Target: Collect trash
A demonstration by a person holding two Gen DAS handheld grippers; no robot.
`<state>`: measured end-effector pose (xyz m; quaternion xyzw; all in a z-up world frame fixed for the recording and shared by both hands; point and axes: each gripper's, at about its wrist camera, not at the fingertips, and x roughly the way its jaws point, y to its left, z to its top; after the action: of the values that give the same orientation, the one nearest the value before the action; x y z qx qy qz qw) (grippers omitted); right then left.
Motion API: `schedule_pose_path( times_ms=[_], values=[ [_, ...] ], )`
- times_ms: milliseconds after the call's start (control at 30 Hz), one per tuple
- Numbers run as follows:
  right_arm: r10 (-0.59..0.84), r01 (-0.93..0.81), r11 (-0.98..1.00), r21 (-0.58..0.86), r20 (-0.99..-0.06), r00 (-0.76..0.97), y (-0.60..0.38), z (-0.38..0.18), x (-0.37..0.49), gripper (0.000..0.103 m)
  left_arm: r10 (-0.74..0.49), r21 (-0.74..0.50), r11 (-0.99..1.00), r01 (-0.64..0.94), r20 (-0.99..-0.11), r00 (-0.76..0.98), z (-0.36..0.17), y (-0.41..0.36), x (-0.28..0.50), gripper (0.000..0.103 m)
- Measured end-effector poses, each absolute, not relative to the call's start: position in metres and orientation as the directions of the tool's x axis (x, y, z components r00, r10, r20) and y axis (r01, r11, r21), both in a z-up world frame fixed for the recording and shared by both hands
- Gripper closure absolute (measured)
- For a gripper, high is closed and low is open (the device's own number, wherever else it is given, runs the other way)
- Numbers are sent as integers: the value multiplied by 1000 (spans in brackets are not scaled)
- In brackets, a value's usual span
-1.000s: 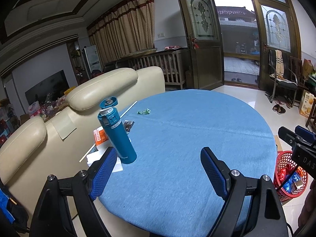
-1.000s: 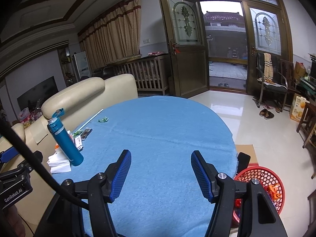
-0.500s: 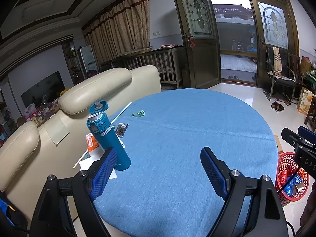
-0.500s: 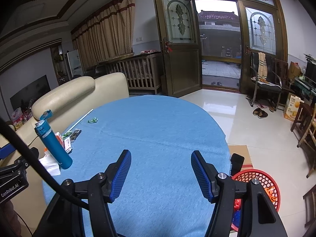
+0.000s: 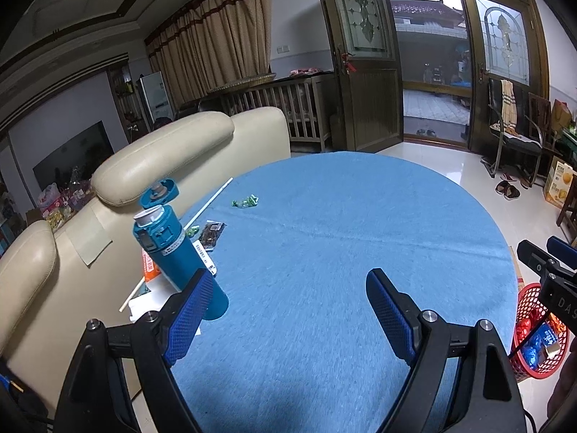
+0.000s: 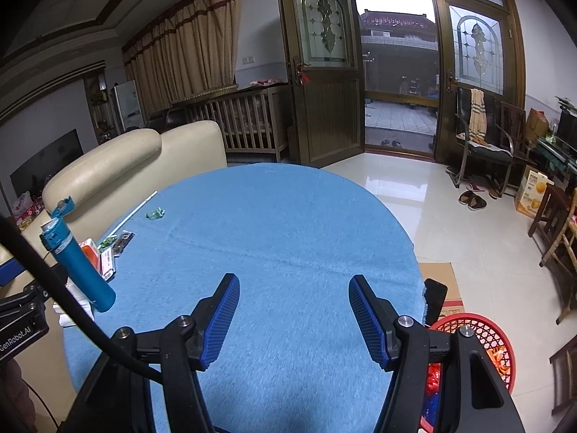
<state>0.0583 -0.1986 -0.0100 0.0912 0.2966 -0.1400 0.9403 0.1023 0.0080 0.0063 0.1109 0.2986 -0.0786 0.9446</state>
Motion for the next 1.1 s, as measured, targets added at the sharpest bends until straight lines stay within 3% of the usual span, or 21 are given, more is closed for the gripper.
schedule_pose_path(
  times_ms=[1100],
  values=[
    [-198, 344, 932, 112, -638, 744, -215, -33, 118, 36, -67, 154, 965, 212, -638, 767, -8, -7, 162, 16]
  ],
)
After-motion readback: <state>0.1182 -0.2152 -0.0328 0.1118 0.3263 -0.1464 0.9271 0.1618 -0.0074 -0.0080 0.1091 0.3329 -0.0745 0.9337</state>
